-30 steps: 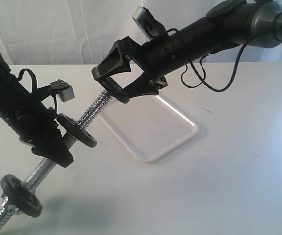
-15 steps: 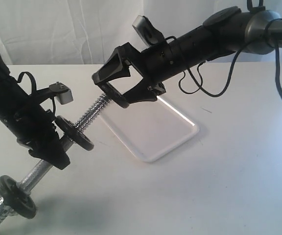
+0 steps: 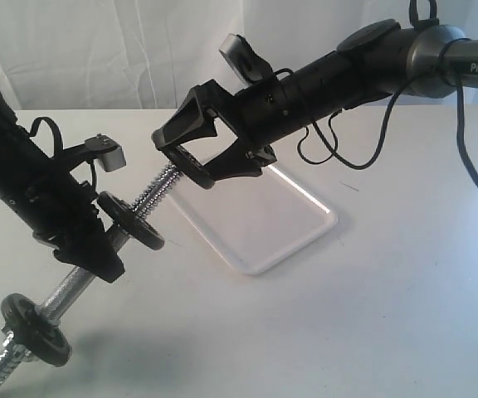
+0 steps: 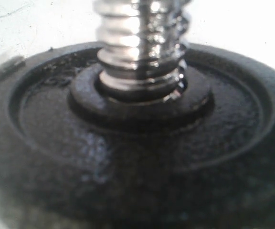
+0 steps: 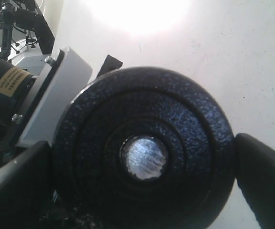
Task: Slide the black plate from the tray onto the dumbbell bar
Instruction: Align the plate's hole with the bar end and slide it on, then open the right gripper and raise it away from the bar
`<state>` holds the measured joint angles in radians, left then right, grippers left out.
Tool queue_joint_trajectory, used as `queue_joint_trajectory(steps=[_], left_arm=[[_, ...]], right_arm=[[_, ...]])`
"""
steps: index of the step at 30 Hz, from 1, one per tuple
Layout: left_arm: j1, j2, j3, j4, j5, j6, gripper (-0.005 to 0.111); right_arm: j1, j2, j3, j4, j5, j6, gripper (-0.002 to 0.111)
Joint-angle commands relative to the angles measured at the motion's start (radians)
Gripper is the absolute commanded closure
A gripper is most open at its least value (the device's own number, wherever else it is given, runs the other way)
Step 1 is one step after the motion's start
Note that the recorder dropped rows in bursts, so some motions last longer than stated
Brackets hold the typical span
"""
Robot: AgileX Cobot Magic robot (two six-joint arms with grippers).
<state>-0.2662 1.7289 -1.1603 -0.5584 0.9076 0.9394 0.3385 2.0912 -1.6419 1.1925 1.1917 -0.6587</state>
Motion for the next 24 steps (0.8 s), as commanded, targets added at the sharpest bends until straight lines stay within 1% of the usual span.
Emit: queue_joint_trajectory(steps=[1, 11, 13, 14, 15, 16, 17, 18, 19, 20, 24], left_arm=[[-0.003, -0.056, -0.027, -0.138, 0.068, -0.001, 0.107], [-0.003, -0.056, -0.027, -0.142, 0.065, -0.001, 0.107], [-0.003, -0.056, -0.027, -0.142, 0.065, -0.001, 0.107], [-0.003, -0.056, -0.027, -0.142, 0.065, -0.001, 0.107], [-0.003, -0.056, -0.027, -0.142, 0.065, -0.001, 0.107], [-0.003, -0.056, -0.027, -0.142, 0.065, -0.001, 0.107], [-0.003, -0.056, -0.027, -0.142, 0.065, -0.001, 0.107], [-0.003, -0.056, -0.027, -0.141, 0.067, -0.001, 0.107], [-0.003, -0.056, -0.027, -0.141, 0.067, -0.001, 0.107], [-0.003, -0.056, -0.027, -0.141, 0.067, -0.001, 0.107], [-0.003, -0.056, -0.027, -0.140, 0.067, 0.001, 0.107]], right_arm=[[0.015, -0.015, -0.003, 0.089, 0.029, -0.018, 0.108], [0.038, -0.015, -0.003, 0.098, 0.029, -0.041, 0.108], [0.038, -0.015, -0.003, 0.098, 0.029, -0.079, 0.102], [0.038, -0.015, -0.003, 0.098, 0.029, -0.081, 0.089], [0.038, -0.015, -0.003, 0.098, 0.029, -0.081, 0.081], [0.038, -0.015, -0.003, 0.098, 0.029, -0.081, 0.057], [0.038, -0.015, -0.003, 0.098, 0.029, -0.079, 0.045], [0.038, -0.015, -0.003, 0.098, 0.029, -0.072, 0.023], [0.038, -0.015, -0.003, 0.098, 0.029, -0.072, 0.013], [0.038, -0.015, -0.003, 0.101, 0.029, -0.072, 0.008], [0.038, -0.019, -0.003, 0.212, 0.029, -0.104, 0.008]])
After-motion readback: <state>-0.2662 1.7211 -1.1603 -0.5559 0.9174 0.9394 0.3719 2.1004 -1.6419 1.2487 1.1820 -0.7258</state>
